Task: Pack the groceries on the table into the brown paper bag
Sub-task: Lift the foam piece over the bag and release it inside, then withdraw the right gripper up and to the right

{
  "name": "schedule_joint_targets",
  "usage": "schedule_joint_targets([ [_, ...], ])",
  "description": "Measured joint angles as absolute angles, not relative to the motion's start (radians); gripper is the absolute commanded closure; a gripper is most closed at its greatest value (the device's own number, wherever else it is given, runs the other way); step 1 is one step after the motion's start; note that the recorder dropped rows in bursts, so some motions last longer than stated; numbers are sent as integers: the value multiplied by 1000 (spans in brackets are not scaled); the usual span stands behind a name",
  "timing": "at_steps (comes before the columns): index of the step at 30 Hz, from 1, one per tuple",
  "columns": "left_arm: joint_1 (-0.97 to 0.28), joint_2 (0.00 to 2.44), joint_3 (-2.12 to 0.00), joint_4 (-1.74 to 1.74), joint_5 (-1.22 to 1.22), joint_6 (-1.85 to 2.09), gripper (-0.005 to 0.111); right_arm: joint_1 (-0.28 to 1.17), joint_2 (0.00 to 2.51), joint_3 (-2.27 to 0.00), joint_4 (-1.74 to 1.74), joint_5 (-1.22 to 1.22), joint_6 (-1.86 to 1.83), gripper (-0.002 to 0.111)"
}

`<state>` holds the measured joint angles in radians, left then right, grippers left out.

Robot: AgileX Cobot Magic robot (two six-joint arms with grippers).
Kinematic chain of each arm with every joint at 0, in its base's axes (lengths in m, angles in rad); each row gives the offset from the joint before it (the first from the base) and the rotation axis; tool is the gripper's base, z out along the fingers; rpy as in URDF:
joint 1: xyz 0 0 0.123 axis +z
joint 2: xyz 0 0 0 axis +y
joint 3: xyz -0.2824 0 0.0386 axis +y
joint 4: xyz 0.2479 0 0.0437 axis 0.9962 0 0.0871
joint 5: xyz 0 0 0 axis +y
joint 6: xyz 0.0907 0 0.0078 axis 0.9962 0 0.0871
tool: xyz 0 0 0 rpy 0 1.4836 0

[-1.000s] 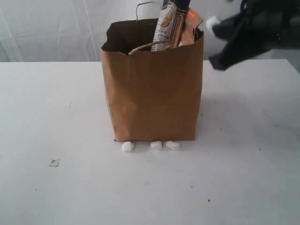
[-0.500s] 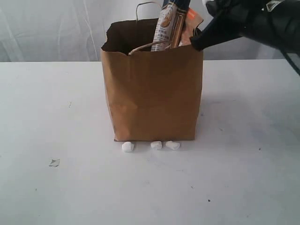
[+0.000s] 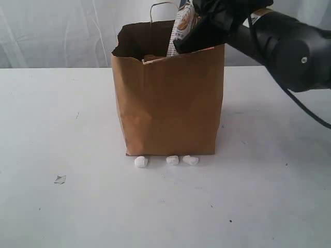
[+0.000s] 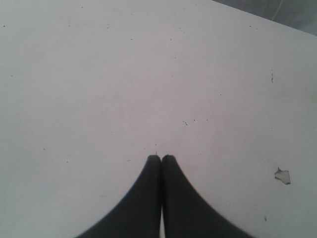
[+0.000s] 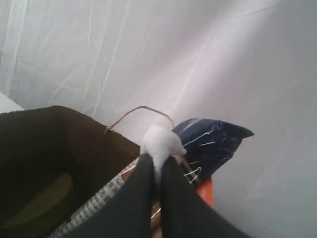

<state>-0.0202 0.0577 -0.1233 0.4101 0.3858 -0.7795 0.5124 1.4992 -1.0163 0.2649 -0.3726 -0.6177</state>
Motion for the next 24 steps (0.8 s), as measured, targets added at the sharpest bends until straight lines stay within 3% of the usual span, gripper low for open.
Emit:
schedule_joint_targets([
  [3,-20,58,-123,410,386,-779,107,512,1529,-1028,254,-377,-594,91],
  [7,-20,58,-123,410,386,-779,107,512,1548,-1034,252,-381,-567,53],
  [10,-20,58,-123,410,386,-779,107,512,1554,-1034,250,-395,-564,35],
  [24,-20,58,-123,410,386,-779,107,512,1532,-1034,262,-369,-560,38],
])
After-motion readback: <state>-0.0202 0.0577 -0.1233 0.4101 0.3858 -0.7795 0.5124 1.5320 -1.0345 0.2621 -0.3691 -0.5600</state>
